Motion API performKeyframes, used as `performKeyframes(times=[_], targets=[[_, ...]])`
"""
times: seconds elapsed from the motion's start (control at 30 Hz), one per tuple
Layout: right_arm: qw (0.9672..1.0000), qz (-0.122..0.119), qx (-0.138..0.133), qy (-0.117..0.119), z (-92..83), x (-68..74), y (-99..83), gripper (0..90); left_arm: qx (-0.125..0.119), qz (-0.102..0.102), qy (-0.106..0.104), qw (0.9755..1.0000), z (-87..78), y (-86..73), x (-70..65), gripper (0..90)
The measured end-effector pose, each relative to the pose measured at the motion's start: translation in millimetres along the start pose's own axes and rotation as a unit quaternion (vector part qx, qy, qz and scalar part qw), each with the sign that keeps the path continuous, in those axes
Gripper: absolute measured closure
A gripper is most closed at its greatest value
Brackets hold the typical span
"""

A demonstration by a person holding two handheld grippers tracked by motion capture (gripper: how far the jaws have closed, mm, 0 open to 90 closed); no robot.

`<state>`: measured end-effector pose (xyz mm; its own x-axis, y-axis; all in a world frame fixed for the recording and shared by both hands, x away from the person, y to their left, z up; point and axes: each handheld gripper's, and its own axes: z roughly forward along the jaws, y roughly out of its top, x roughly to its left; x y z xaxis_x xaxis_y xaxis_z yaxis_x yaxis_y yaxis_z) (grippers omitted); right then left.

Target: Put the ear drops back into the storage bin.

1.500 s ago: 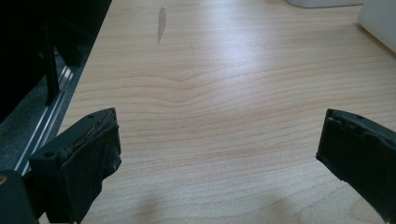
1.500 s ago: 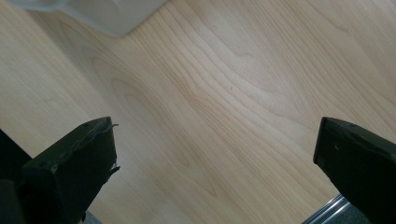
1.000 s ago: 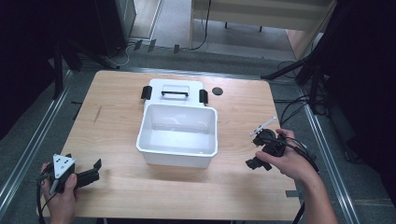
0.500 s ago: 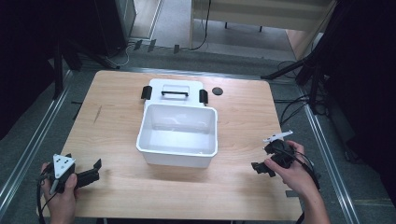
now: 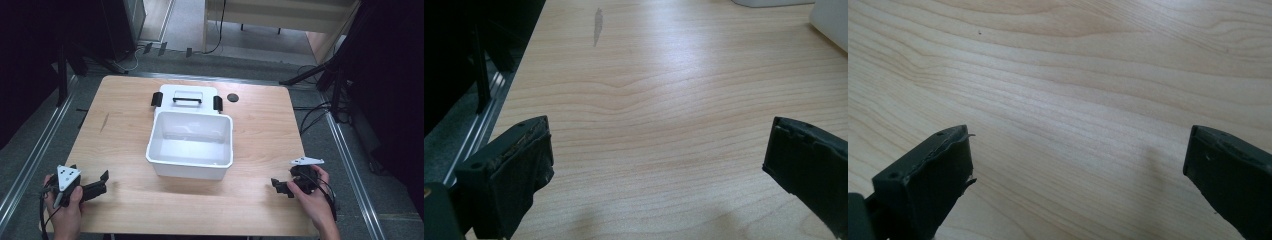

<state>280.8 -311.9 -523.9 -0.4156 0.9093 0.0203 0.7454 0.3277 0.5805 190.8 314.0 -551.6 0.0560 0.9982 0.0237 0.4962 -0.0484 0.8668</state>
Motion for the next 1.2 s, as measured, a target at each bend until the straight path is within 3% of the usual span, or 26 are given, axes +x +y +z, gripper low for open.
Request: performKeyframes(times=[0.03,0.17,0.37,0.6,0.7,0.83,0.87,0.93,1.0,1.2], targets=[[1.0,0.0,0.0,0.0,0.0,0.0,0.0,0.0,0.0,0.0,0.0,1.0,0.0,0.0,0.0,0.0],[0.9983,0.025,-0.052,-0.004,2.2,-4.7,-15.1,0.0,0.001,0.0,0.0,1.0,-0.2,0.1,0.1,0.0],[0.9909,0.05,-0.123,-0.018,2.3,-7.2,-31.4,0.0,0.0,0.0,0.001,1.0,-0.1,0.0,-0.1,0.0],[0.9862,0.067,-0.149,-0.028,1.3,-8.3,-37.1,0.0,0.0,0.0,0.001,1.0,0.0,0.0,-0.2,0.0],[0.9824,0.069,-0.169,-0.041,-0.1,-6.2,-40.7,0.0,0.002,0.0,0.0,1.0,-0.1,0.1,0.2,0.0],[0.9791,0.074,-0.185,-0.038,-2.5,-7.0,-43.0,0.0,0.002,-0.001,-0.001,1.0,0.1,0.2,-0.2,0.0],[0.9758,0.085,-0.198,-0.037,-4.2,-9.1,-45.1,0.0,0.003,0.001,-0.001,1.0,0.3,0.3,-0.1,0.0],[0.9745,0.096,-0.2,-0.035,-5.0,-10.7,-46.0,0.0,0.002,0.0,-0.001,1.0,0.4,0.3,0.0,0.0],[0.9744,0.096,-0.2,-0.038,-4.9,-10.6,-46.0,0.0,0.003,0.0,-0.002,1.0,0.4,0.3,0.1,0.0],[0.9787,0.074,-0.183,-0.058,-2.2,-3.9,-43.2,0.0,0.004,0.001,-0.001,1.0,0.8,0.4,-0.4,0.0]])
